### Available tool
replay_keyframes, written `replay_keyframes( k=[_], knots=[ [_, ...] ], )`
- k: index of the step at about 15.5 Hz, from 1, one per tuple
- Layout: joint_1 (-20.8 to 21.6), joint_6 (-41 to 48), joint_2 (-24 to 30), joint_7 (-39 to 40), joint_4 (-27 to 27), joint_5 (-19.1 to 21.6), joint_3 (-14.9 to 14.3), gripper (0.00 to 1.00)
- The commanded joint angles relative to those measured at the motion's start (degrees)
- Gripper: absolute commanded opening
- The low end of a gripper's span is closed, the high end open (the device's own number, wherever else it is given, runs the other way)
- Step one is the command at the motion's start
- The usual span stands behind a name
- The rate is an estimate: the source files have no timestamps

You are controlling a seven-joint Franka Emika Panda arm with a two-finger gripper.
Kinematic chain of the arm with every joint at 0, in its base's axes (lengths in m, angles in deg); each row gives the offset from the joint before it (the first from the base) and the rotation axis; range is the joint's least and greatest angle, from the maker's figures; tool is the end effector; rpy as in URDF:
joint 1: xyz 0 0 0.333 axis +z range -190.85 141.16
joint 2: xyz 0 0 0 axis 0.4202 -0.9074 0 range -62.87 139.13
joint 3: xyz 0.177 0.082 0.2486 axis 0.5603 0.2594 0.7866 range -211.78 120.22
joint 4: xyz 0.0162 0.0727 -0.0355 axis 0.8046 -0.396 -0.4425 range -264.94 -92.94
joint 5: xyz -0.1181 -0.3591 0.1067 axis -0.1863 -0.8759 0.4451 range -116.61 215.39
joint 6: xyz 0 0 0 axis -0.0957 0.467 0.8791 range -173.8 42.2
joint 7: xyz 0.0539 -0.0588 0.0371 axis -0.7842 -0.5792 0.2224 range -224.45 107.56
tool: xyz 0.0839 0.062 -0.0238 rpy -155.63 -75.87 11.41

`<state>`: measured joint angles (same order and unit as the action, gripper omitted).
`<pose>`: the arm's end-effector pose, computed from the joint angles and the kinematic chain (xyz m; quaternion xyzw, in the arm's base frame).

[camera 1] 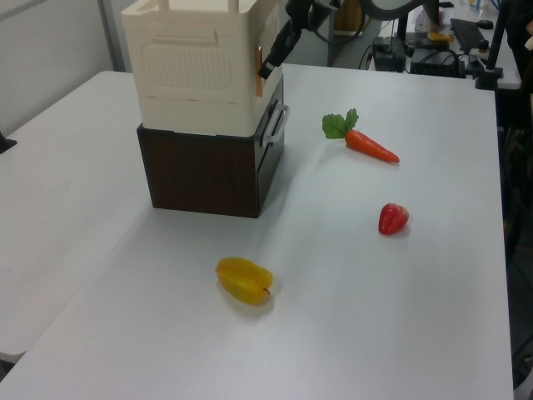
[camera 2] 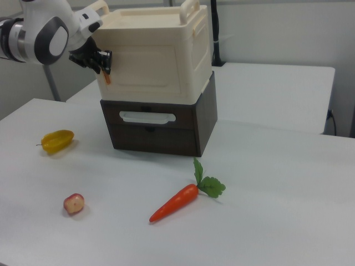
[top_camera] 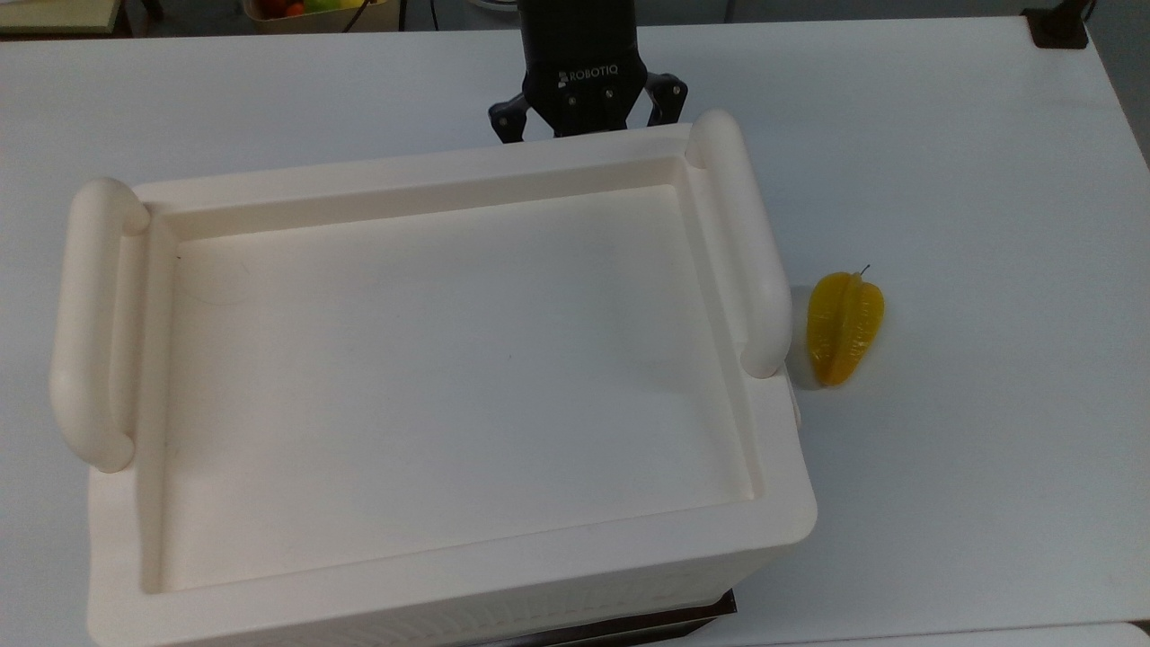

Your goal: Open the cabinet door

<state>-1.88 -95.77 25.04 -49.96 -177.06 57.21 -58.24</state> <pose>0.6625 0.1410 0.5962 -0.9407 -0.1341 -0.3087 0.0427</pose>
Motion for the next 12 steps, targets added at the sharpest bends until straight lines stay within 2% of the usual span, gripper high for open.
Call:
replay_keyframes(
  k=[1, 3, 4, 6, 12],
  knots=[
    [0.93, -1.28, -1.59, 0.56, 1.54, 0.27, -0.63, 0.29],
    [1.2, -2.59, -1.68, -0.14, 1.54, 0.27, -0.63, 0.28],
    [1.2, -3.99, -1.77, -0.23, 1.46, 0.35, -0.63, 0.22],
    [1.2, -4.45, -1.77, -0.23, 1.37, 0.44, -0.63, 0.0],
    [0.94, -2.87, 0.6, 0.04, -0.03, 0.62, -0.63, 0.0]
  ],
)
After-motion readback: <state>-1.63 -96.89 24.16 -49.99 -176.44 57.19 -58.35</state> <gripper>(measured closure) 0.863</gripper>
